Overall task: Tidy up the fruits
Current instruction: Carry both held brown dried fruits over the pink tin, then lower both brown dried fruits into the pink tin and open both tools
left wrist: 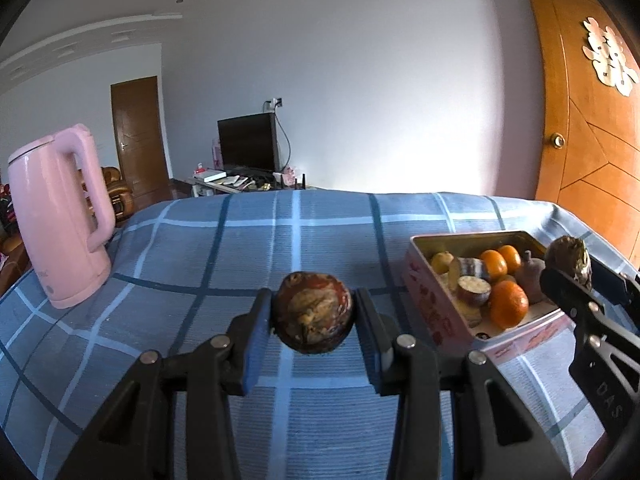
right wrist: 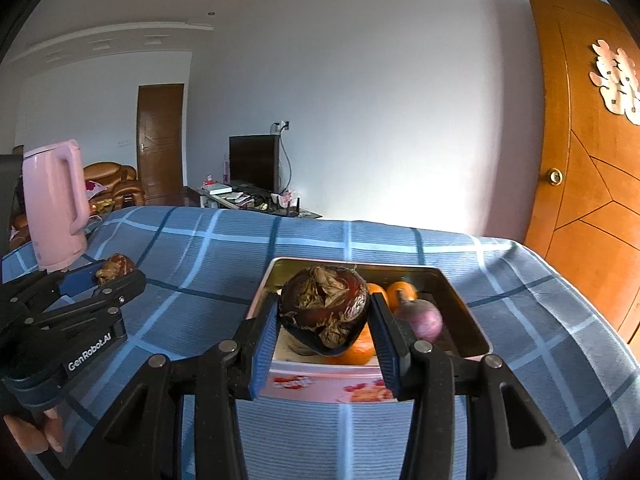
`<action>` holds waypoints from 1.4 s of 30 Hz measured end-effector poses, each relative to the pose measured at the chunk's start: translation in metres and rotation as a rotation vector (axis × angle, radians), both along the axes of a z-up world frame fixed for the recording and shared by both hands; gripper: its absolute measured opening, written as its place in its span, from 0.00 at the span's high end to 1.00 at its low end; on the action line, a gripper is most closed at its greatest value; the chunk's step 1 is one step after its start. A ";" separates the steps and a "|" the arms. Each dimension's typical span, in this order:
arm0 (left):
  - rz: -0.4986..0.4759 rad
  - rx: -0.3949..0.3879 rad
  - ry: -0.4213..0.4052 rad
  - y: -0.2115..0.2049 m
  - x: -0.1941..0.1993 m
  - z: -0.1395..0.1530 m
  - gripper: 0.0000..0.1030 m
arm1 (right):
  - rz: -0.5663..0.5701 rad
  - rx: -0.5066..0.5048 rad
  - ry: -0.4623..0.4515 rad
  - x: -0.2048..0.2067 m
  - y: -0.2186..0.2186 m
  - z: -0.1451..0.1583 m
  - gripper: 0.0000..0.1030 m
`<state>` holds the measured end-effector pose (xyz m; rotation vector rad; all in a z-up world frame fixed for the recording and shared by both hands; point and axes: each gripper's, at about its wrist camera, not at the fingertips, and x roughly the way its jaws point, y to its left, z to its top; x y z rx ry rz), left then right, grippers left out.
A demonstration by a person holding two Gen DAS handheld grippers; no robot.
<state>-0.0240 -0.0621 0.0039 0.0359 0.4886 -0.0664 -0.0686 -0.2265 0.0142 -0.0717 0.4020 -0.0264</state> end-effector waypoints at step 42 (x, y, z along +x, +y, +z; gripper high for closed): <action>-0.236 -0.033 0.047 -0.124 0.016 0.001 0.59 | -0.175 0.013 0.002 0.007 -0.110 0.002 0.55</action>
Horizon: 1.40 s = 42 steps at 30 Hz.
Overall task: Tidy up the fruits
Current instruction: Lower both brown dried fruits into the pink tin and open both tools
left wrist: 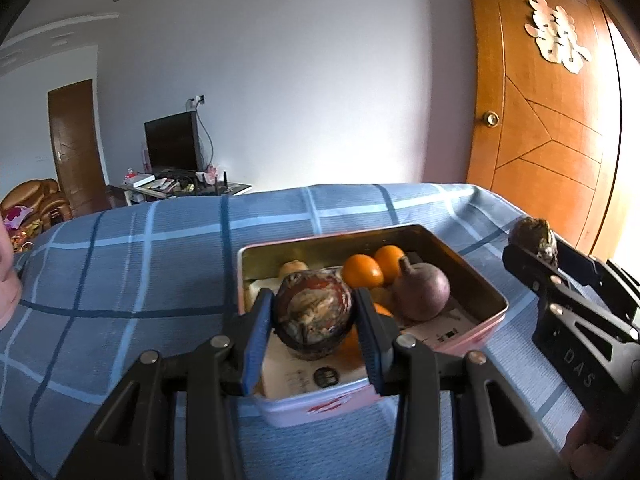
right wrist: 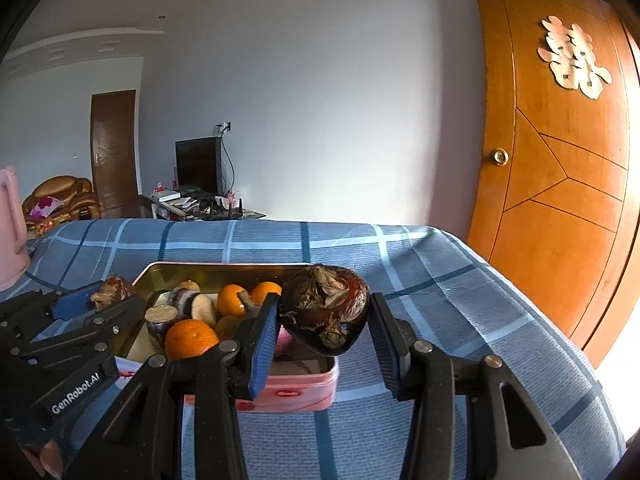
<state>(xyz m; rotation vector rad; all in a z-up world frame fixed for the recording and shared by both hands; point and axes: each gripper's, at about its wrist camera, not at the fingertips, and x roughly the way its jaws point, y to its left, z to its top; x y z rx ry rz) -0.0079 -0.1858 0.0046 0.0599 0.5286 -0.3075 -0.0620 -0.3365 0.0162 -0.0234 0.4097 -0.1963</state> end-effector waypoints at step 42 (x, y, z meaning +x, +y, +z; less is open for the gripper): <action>0.007 -0.075 0.051 -0.002 0.055 0.006 0.59 | -0.088 0.032 0.044 0.057 -0.008 0.011 0.55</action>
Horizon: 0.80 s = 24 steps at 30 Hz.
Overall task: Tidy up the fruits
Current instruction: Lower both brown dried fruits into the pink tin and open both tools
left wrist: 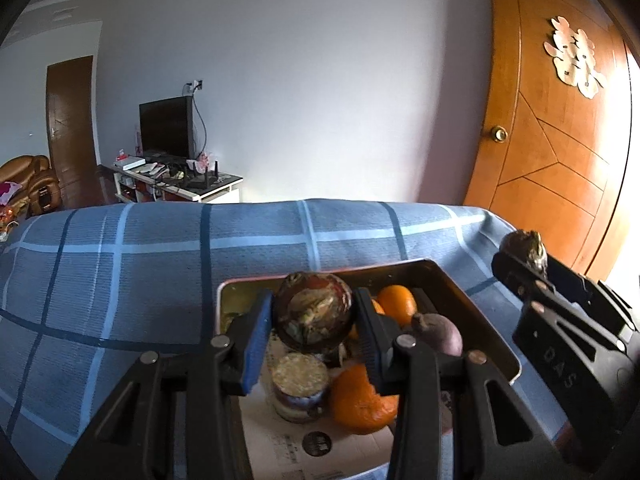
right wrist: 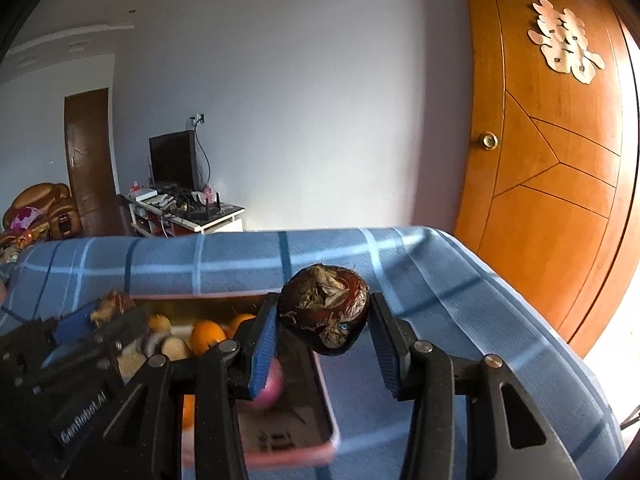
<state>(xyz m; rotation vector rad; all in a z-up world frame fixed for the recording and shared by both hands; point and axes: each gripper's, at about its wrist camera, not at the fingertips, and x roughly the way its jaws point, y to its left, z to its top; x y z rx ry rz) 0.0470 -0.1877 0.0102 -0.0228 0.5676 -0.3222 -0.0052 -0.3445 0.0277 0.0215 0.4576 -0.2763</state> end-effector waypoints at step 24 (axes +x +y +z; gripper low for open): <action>0.075 0.073 0.011 -0.007 0.014 -0.010 0.59 | 0.084 -0.007 -0.023 0.023 0.016 -0.011 0.55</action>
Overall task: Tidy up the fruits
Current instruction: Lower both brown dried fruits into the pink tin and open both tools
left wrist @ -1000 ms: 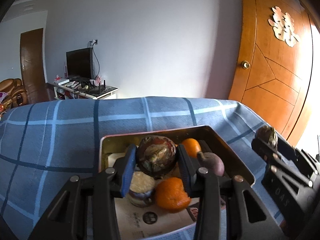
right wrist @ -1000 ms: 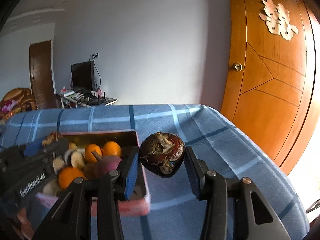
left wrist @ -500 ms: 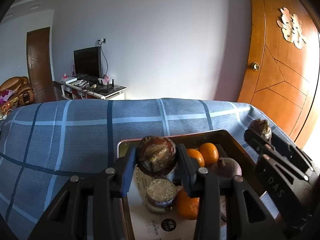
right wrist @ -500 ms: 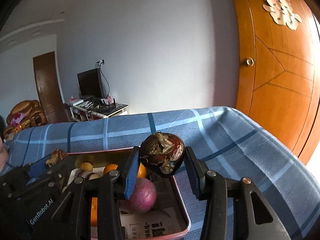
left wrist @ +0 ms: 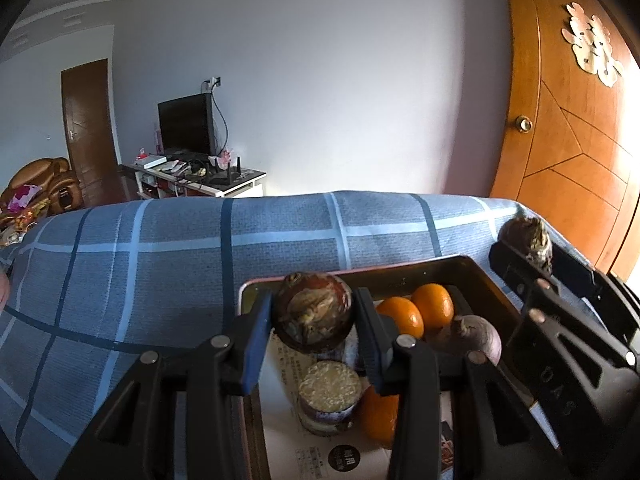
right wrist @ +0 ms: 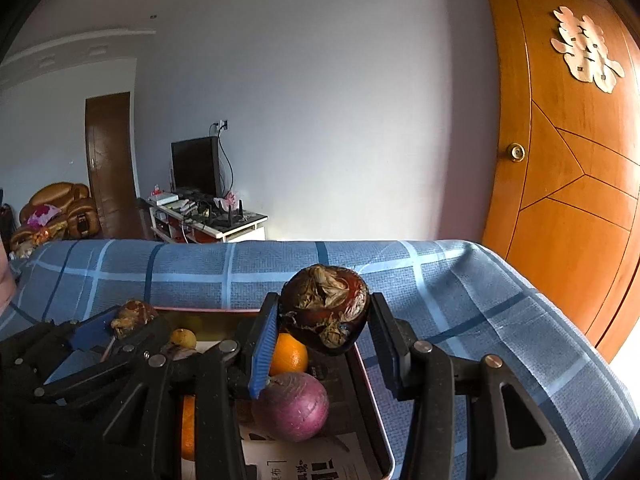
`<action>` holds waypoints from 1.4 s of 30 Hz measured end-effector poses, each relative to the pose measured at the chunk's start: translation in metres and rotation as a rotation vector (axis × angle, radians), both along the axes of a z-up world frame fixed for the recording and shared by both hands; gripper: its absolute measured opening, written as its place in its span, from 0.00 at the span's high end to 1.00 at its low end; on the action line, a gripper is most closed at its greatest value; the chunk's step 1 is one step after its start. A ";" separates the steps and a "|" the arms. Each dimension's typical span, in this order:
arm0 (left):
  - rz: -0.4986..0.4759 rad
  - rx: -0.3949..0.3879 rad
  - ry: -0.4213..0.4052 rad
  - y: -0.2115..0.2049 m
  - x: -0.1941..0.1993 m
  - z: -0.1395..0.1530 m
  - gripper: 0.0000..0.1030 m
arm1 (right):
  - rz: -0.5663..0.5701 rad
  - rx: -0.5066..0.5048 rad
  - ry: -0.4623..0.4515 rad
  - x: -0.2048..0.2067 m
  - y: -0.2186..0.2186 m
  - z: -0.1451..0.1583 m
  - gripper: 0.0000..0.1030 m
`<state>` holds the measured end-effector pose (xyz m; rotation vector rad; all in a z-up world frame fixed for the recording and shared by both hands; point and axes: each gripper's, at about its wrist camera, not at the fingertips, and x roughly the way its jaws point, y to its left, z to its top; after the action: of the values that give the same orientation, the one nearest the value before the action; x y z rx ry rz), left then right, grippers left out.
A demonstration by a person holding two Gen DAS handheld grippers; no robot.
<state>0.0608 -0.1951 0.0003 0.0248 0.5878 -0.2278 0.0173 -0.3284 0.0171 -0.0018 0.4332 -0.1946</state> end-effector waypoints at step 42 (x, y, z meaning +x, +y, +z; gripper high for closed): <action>0.054 0.055 0.095 -0.001 0.009 -0.014 0.57 | 0.175 0.127 0.114 0.021 -0.002 -0.016 0.50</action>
<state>0.0701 -0.1958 -0.0133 0.0513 0.6887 -0.1613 0.0379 -0.3299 0.0008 0.0736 0.5562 0.0056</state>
